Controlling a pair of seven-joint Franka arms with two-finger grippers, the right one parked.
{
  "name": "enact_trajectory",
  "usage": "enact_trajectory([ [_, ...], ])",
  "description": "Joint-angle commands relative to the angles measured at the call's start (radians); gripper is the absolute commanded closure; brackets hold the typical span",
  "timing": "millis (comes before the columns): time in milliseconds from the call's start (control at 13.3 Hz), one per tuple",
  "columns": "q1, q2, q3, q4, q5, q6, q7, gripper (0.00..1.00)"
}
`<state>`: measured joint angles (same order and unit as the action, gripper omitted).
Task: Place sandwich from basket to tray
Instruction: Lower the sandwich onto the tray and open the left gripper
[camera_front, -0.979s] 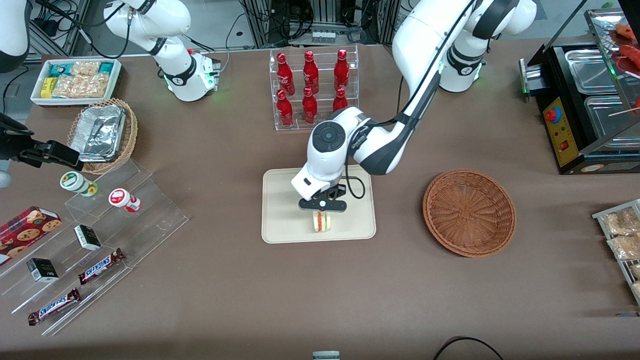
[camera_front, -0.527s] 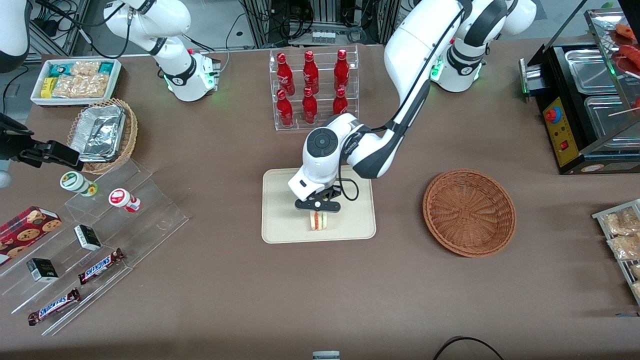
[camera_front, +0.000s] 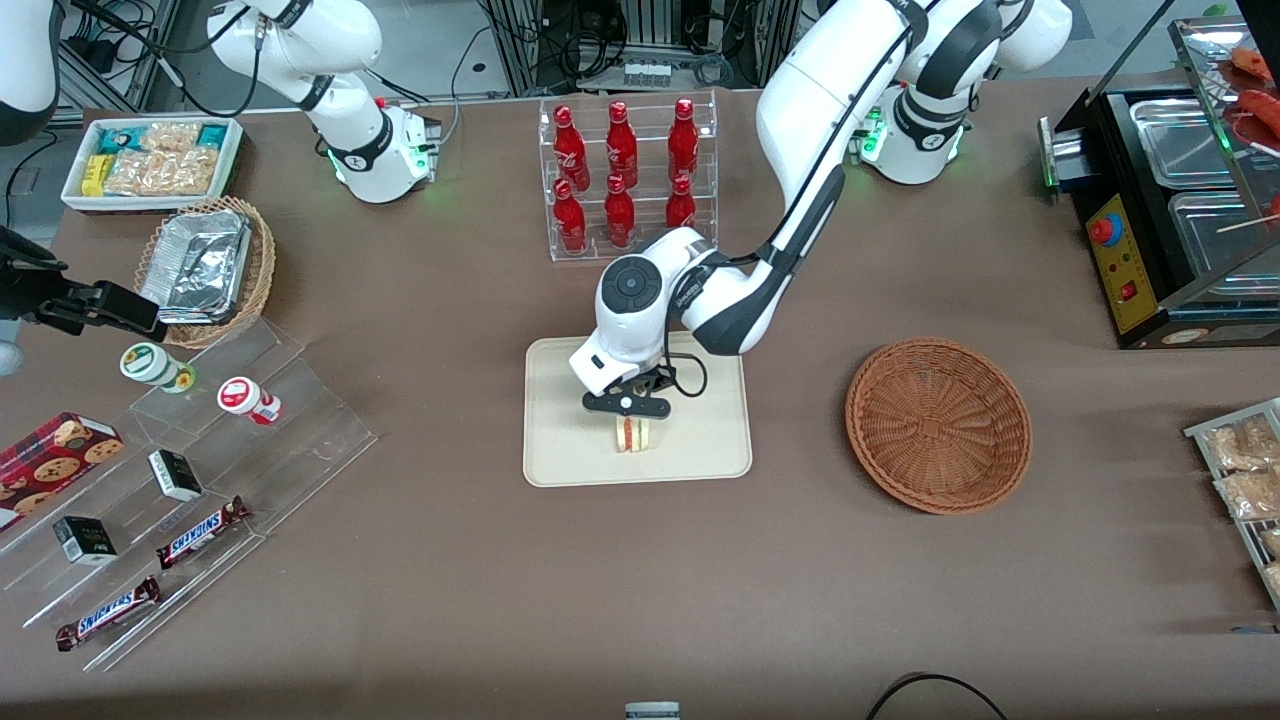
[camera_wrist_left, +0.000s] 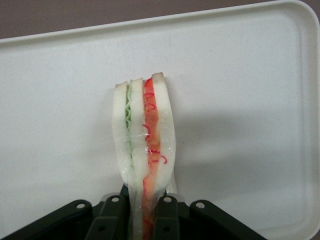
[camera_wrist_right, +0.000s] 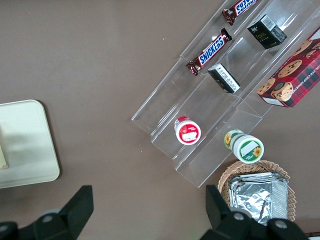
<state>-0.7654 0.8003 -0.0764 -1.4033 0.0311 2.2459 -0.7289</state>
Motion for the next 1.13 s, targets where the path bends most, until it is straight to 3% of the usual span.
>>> enact_trajectory([
  [0, -0.014, 0.007, 0.015, 0.029, 0.01, -0.005, -0.026, 0.0],
  [452, 0.02, -0.114, 0.035, 0.033, 0.003, -0.087, -0.029, 0.0],
  [1055, 0.02, -0.384, 0.24, 0.024, -0.04, -0.389, 0.041, 0.0],
])
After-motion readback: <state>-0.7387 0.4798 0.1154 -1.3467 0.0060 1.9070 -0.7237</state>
